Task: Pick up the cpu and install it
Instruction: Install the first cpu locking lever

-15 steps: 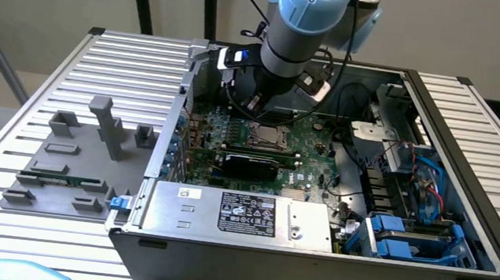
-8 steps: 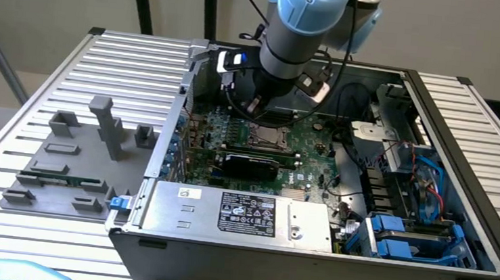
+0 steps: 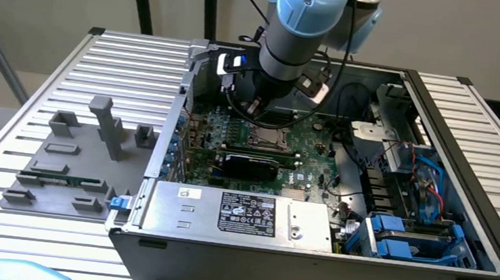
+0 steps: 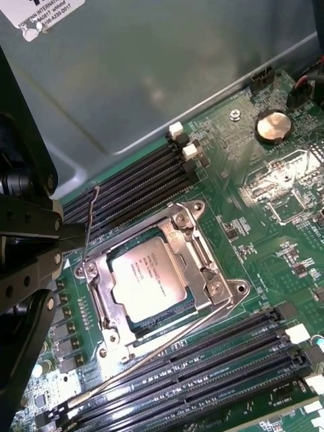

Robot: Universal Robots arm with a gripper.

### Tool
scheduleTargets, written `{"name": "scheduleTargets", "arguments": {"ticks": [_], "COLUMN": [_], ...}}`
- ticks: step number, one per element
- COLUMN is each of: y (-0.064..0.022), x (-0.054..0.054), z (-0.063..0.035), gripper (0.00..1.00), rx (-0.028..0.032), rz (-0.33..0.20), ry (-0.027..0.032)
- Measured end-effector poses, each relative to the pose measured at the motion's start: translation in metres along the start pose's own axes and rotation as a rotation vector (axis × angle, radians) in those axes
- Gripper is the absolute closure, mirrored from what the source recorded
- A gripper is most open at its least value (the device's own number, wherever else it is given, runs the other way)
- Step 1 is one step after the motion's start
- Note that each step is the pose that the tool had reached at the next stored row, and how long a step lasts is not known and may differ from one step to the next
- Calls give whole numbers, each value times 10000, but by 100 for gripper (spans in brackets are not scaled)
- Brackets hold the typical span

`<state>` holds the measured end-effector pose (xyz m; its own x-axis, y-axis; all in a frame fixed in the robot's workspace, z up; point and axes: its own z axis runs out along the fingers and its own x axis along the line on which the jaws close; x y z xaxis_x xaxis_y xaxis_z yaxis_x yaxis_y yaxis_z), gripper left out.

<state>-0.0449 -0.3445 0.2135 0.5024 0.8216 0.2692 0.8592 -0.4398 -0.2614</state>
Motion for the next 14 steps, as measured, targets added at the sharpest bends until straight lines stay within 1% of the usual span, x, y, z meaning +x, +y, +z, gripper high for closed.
{"name": "scheduleTargets", "arguments": {"ticks": [2,6,9,14], "y": [-6,-6,-2,21], "x": [14,16,15,29], "z": [12,30,45,68], "gripper": [89,89,89,89], "rx": [3,-12,-40,-71], "rz": [-14,-31,-40,-75], "ry": [-3,-47,-110,-193]}}
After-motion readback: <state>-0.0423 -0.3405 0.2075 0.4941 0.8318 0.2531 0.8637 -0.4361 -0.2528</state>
